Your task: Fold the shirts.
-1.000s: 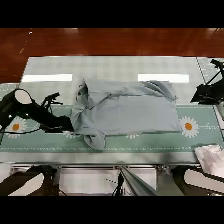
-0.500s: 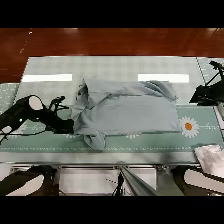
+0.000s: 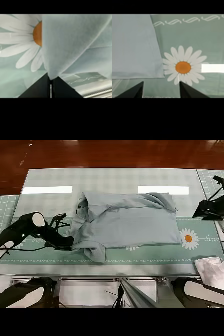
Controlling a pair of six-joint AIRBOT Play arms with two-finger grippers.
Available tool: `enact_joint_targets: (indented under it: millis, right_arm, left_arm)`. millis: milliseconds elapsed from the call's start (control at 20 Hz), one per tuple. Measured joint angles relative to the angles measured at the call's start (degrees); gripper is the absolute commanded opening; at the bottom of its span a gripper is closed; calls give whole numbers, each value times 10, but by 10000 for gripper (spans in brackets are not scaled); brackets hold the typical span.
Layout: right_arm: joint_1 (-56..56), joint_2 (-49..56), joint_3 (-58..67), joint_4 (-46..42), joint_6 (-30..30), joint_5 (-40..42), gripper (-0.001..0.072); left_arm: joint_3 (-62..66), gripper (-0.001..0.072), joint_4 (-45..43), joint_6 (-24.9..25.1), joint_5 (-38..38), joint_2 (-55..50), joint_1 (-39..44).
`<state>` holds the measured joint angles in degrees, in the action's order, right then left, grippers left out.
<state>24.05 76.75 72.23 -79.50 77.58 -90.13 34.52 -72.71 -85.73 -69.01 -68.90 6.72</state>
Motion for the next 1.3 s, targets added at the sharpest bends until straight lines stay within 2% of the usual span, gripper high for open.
enact_joint_targets:
  millis: [300, 550, 900, 1050, 1100, 1150, 1200, 1300]
  right_arm:
    - [118, -52, -127, 91, -30, 23, 551]
    - [150, -66, -243, 140, -61, 80, 549]
    - [116, -69, -337, 158, -69, 193, 540]
    - [64, -68, -351, 153, -29, 236, 522]
    - [45, -65, -353, 146, -8, 249, 365]
    - [28, -60, -355, 144, 7, 270, 109]
    - [10, -56, -357, 136, 19, 287, 23]
    - [-21, -56, -352, 130, 28, 296, 24]
  left_arm:
    - [-1, 30, -12, 5, 45, 20, 0]
    - [-1, 30, -11, 9, 59, 29, 0]
    - [-2, 30, -8, 22, 64, 31, 0]
    - [-1, 30, -6, 24, 69, 31, 0]
    - [-1, 30, -6, 24, 71, 31, 0]
    - [-1, 30, -6, 24, 73, 31, 0]
    - [0, 30, -6, 25, 76, 31, 0]
    - [11, 30, -12, 26, 87, 35, 0]
